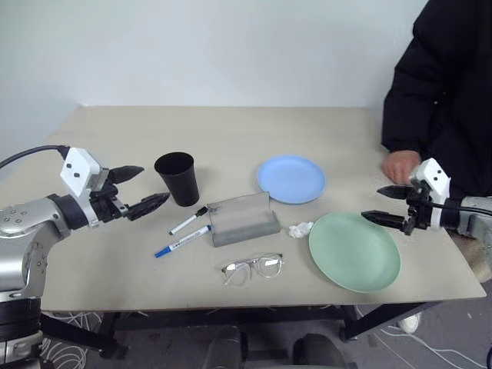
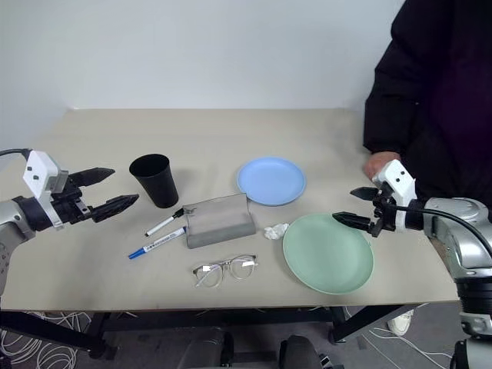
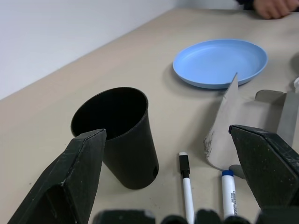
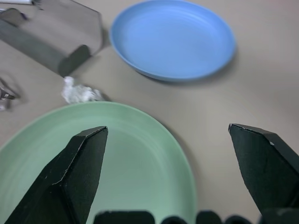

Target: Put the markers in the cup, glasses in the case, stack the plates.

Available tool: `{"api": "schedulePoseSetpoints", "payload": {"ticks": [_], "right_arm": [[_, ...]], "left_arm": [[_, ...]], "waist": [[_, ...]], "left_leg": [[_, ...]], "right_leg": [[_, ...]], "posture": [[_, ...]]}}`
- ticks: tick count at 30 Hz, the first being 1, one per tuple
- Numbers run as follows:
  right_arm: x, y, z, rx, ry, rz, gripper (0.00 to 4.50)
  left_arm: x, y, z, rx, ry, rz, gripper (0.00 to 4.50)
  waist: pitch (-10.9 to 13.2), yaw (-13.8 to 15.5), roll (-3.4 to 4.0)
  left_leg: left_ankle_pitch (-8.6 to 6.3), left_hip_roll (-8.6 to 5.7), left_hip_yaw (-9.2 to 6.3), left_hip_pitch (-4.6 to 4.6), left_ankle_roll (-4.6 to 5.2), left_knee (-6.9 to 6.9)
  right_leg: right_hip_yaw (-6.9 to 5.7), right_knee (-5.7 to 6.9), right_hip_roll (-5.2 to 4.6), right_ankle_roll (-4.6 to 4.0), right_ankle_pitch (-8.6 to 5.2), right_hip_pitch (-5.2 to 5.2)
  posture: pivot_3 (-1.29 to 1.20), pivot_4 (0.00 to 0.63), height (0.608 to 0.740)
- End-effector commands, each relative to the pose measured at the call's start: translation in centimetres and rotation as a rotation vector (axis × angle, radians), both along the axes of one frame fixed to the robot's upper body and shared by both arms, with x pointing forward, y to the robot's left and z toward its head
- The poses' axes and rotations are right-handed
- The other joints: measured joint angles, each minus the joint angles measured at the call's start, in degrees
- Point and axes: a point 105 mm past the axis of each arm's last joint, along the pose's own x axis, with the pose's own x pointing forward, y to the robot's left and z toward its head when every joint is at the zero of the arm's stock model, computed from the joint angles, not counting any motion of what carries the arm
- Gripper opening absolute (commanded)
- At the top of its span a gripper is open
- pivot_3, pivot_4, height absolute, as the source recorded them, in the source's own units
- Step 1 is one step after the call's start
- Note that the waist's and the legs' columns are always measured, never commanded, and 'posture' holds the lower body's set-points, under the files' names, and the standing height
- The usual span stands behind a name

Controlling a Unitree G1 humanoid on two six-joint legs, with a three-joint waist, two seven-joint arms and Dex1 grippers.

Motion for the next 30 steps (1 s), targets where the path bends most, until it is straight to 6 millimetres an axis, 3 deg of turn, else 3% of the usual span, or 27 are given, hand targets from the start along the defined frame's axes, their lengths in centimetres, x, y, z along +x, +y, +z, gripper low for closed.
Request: {"api": "schedulePoseSetpoints", "payload": {"ticks": [1, 13, 19, 30], "right_arm": [[-0.1, 0.0, 2.0, -0.002, -0.068, 0.002, 4.5], [-0.1, -0.6, 0.8, 0.005, 0.007, -0.043, 4.5], [0.0, -1.0, 0.1, 0.005, 0.056, -0.067, 4.5], [0.6, -2.8, -0.7, 0.003, 0.098, -0.126, 4.5]], "left_arm": [[0.3, -0.2, 1.3, -0.005, -0.058, -0.01, 4.47], [-0.6, 0.5, 1.5, -0.013, -0.078, 0.015, 4.47], [-1.9, 0.3, 1.0, -0.061, -0.077, -0.005, 4.47], [-2.1, -0.2, -0.5, -0.086, -0.086, -0.029, 4.47]], "waist": [[0.0, 0.0, 0.0], [0.0, -0.02, 0.0], [-0.01, -0.01, 0.01], [-0.03, 0.0, 0.05]], "left_leg": [[0.0, 0.02, 0.0, 0.0, 0.0, 0.01], [0.0, 0.08, 0.05, -0.01, 0.0, 0.02], [0.0, 0.1, 0.06, -0.05, 0.0, 0.03], [0.0, 0.12, 0.08, -0.05, 0.0, 0.07]], "right_leg": [[-0.04, 0.0, 0.0, -0.01, 0.02, 0.0], [-0.09, -0.01, -0.02, -0.03, 0.04, -0.04], [-0.09, 0.0, -0.03, -0.04, 0.05, -0.09], [-0.19, 0.0, -0.03, -0.08, 0.14, -0.08]], "posture": [[0.0, 0.0, 0.712], [0.0, 0.0, 0.712], [0.0, 0.0, 0.712], [0.0, 0.0, 0.712]]}}
